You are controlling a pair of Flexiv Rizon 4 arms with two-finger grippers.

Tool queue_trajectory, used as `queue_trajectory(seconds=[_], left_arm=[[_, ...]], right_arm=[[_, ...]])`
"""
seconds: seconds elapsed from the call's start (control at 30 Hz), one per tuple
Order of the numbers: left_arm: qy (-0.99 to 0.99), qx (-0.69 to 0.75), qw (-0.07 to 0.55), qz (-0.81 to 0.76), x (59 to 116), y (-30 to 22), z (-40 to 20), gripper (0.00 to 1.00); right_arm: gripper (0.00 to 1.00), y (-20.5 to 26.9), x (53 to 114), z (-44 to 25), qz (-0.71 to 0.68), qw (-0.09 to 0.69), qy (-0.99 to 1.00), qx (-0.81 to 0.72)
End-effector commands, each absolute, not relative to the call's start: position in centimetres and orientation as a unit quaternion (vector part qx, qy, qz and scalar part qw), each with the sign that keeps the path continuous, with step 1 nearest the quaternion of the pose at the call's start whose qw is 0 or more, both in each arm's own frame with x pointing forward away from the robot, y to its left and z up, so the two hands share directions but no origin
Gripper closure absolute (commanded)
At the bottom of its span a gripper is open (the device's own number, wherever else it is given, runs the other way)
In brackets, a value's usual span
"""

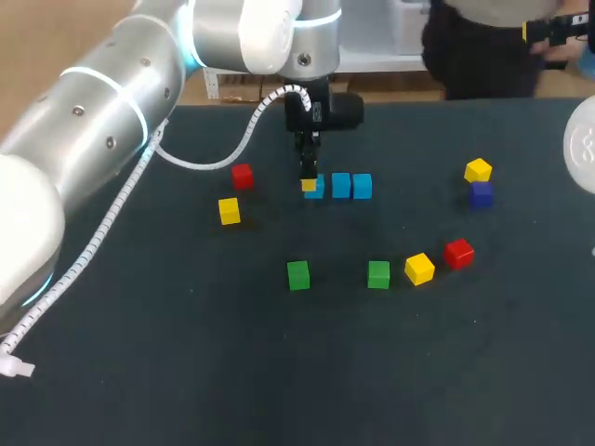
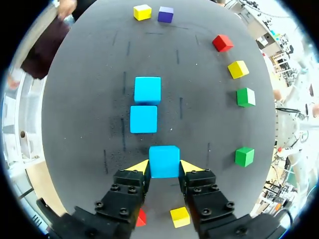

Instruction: Place the blue cubes, place green cubes on the blue cubes, place the yellow cubes on the green cubes, then place the red cubes on the yellow cubes, and place purple cube on the red cubes.

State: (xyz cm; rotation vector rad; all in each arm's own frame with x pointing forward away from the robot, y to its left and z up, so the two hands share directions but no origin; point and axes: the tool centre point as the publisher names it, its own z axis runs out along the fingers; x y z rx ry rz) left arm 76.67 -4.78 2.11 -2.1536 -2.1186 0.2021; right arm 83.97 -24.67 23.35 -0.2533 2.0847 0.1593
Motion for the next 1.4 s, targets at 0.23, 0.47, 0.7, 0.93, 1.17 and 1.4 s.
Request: queue_trajectory(seconds=[0.23,0.47,0.7,0.93,1.17,1.4], left_arm=[[-0.691,-0.708,0.108,0.102,78.2,-5.4,1.5,1.00],[-0.690,-0.709,0.109,0.101,78.5,-5.7,1.2,1.00],[-0.691,-0.708,0.109,0.100,78.8,-5.8,1.0,1.00],[-0.693,-0.706,0.109,0.099,78.9,-5.8,0.8,1.00],[-0.693,-0.706,0.109,0.098,79.0,-6.0,0.5,1.00],[-0.694,-0.706,0.108,0.098,79.3,-6.0,0.2,1.00]], right_arm=[[0.00,-24.7,84.0,23.4,0.066,0.495,0.860,-0.105],[0.00,-24.7,84.0,23.4,0.066,0.495,0.860,-0.105],[0.00,-24.7,84.0,23.4,0.066,0.495,0.860,-0.105],[0.00,-24.7,84.0,23.4,0.066,0.495,0.860,-0.105],[0.00,-24.7,84.0,23.4,0.066,0.495,0.860,-0.105],[0.00,-24.7,84.0,23.4,0.066,0.495,0.860,-0.105]])
